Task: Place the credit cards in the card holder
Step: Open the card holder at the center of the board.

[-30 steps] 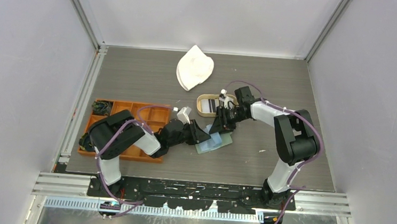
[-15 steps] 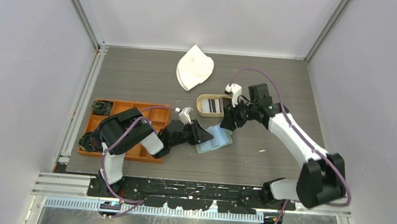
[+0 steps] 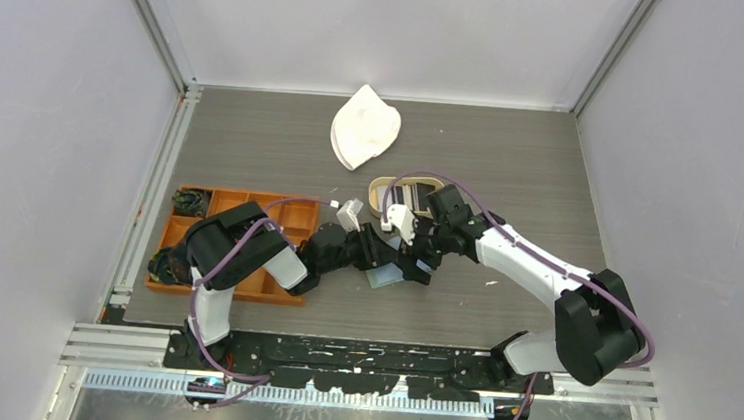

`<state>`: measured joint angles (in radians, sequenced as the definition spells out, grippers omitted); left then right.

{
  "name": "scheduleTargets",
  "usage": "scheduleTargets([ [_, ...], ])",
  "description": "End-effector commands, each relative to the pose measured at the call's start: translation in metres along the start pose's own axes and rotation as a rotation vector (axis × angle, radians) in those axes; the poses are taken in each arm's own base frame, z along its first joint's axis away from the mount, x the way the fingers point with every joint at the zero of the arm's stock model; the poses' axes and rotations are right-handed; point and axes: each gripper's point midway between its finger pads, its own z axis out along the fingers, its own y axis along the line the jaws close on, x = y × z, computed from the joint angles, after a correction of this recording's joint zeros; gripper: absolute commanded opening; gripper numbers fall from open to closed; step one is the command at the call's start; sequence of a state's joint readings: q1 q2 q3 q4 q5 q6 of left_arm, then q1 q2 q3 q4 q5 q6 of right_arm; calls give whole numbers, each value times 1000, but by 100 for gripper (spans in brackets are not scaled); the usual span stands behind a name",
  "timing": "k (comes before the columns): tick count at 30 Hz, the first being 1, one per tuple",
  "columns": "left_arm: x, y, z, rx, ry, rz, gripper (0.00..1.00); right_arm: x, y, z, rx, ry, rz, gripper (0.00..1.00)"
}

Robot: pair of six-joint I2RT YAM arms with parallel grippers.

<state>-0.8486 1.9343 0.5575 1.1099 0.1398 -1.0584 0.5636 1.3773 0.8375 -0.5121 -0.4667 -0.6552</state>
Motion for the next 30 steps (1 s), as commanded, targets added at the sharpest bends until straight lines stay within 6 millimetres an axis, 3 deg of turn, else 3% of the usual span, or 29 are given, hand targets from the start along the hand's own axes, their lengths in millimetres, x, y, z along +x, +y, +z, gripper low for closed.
scheduleTargets([
  [1, -12, -17, 5, 62, -33, 37, 34, 0, -20, -2, 109, 17, -137, 90],
  [4, -10, -18, 6, 71, -24, 29, 34, 2, -16, -1, 98, 6, -181, 99],
  [12, -10, -24, 3, 74, -3, 62, 34, -11, -6, -9, 47, -44, -198, 99],
  [30, -4, -30, -12, -12, 18, 201, 36, -12, -3, -9, 8, -38, -184, 98],
])
